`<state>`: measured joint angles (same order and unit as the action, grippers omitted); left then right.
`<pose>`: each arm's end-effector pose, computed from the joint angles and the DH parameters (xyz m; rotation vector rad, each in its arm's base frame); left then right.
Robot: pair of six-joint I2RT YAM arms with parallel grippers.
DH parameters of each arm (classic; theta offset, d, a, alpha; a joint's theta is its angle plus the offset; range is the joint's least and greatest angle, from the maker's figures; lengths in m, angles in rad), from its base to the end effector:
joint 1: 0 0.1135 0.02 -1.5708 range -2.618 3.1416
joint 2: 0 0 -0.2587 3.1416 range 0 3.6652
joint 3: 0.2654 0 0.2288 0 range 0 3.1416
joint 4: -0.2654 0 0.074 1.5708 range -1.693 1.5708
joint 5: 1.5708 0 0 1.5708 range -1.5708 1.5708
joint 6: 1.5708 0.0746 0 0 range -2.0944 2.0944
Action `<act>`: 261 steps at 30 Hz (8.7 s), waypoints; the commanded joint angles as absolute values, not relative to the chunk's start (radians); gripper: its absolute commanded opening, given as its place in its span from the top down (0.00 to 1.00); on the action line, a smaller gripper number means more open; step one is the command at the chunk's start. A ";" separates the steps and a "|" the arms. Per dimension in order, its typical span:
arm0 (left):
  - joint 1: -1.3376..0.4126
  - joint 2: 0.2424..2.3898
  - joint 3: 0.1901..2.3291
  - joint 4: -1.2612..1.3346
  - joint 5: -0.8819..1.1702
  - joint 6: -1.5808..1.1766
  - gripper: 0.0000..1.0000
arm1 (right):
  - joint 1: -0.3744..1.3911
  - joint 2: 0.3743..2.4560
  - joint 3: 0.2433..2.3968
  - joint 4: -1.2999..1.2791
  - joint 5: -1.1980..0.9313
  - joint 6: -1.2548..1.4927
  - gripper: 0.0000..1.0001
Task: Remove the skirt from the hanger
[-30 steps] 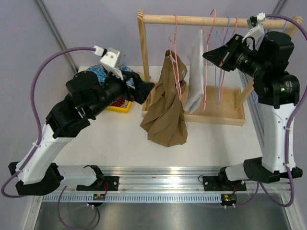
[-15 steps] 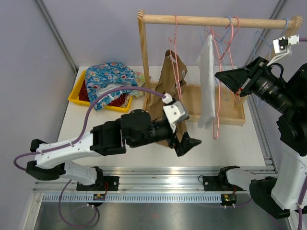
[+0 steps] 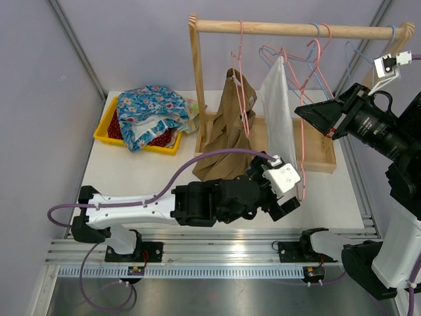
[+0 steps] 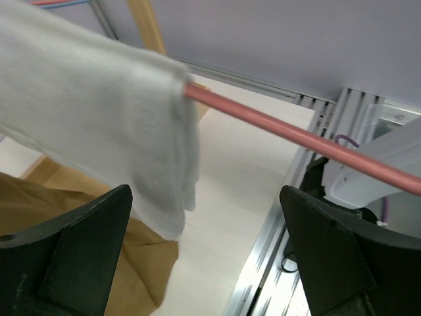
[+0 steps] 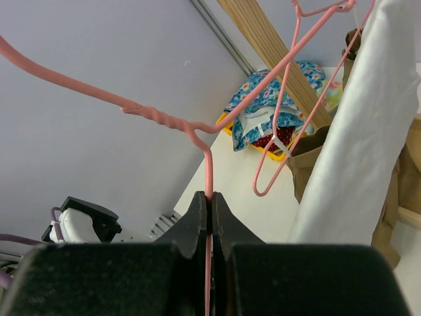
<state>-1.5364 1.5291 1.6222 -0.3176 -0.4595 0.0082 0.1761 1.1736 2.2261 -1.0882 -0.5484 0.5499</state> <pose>0.0455 -0.3594 0.4209 1.0118 1.5180 -0.6866 0.1062 0.0584 0.5687 -0.1323 1.6898 0.9906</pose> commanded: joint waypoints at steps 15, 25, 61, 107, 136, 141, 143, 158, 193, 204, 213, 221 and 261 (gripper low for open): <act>-1.552 1.411 1.574 -0.203 -0.641 0.064 0.08 | 0.181 1.138 2.246 -1.063 -0.591 0.520 1.00; -1.552 1.456 1.594 -0.190 -0.574 0.045 0.08 | 0.179 1.132 2.230 -1.037 -0.603 0.540 1.00; -1.679 1.255 0.934 -0.047 -0.699 -0.515 1.00 | 0.179 1.273 2.422 -1.065 -0.471 0.459 1.00; -1.766 1.175 1.784 -1.188 -1.321 -0.504 1.00 | 0.049 1.344 1.989 -0.751 -0.479 0.540 0.91; -0.172 1.606 1.697 -0.595 -0.307 -0.253 0.01 | 0.049 1.034 1.752 -0.790 -0.436 0.491 0.02; -0.176 1.496 1.661 -0.587 -0.273 -0.255 0.01 | 0.048 1.023 1.781 -0.729 -0.576 0.517 0.03; -0.181 1.425 1.690 -0.609 -0.272 -0.244 0.01 | 0.048 1.022 1.795 -0.655 -0.656 0.544 0.03; -0.186 1.037 1.482 -0.706 -0.183 -0.244 0.01 | 0.270 1.467 2.176 -0.679 -0.547 0.548 0.10; -0.198 0.772 1.198 -0.670 -0.006 -0.301 0.01 | 0.519 1.788 2.543 -0.954 -0.071 0.394 1.00; -0.715 1.010 1.428 -0.571 -0.158 -0.232 0.01 | 0.520 1.666 2.389 -0.856 -0.057 0.419 1.00; -0.925 1.201 1.411 -0.276 -0.015 -0.219 0.01 | 0.519 1.580 2.335 -0.839 -0.063 0.423 1.00; -0.948 1.334 1.420 -0.080 0.066 -0.256 0.01 | 0.520 1.505 2.274 -0.805 -0.069 0.439 1.00; -1.272 1.485 1.807 -0.244 -0.150 -0.075 1.00 | 0.519 1.305 1.868 -0.474 0.296 0.436 1.00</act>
<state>-1.2110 1.5177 1.7351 -0.3183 -0.1005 -0.1303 0.5133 1.3243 1.8675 -0.6460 0.2028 0.4622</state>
